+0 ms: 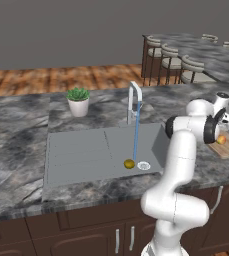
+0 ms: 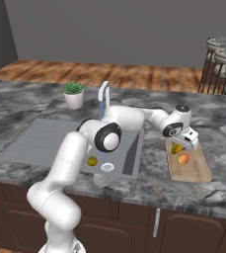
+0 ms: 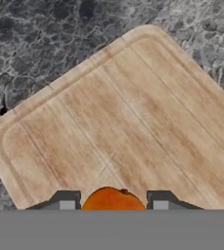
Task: Pick the mango, orange, mango from the sink and place them on the cutting board to airdry. Then turn off the sink faucet.
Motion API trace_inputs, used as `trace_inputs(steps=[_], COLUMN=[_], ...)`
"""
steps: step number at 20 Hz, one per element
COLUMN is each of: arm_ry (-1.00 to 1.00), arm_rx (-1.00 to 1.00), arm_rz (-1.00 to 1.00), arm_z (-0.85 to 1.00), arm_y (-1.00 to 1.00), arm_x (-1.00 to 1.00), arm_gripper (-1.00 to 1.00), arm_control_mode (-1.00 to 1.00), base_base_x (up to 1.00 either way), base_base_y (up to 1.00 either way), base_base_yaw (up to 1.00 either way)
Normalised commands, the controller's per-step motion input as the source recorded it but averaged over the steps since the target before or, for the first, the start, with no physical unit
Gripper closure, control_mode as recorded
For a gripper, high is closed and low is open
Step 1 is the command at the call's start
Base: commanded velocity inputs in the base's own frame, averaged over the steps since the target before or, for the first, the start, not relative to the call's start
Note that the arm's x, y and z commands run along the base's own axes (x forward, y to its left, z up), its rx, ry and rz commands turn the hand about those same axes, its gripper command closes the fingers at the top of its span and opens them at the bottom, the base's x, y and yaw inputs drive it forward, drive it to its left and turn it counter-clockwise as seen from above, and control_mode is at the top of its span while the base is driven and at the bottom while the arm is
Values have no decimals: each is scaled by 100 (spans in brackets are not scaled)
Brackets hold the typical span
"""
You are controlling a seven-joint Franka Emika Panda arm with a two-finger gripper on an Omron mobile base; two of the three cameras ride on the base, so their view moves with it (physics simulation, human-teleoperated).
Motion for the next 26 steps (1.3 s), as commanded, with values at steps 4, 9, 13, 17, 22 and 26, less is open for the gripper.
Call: trace_inputs(steps=[4,9,13,17,22,26], arm_ry=[4,3,1,0,-5,-9], arm_rx=[0,0,2,3,0,0], arm_rz=[0,0,0,1,2,3], arm_z=[-17,-15,-7,10,39,59], arm_y=[-7,-6,-14,-2,13,35], arm_x=[11,8,0,-6,-26,-26], arm_gripper=[100,-100,-100,-100,-100,-100], arm_control_mode=[-100,-100,-100,-100,-100,-100], base_base_x=[0,0,0,0,0,0], base_base_y=[0,0,0,0,0,0], base_base_yaw=[0,0,0,0,0,0])
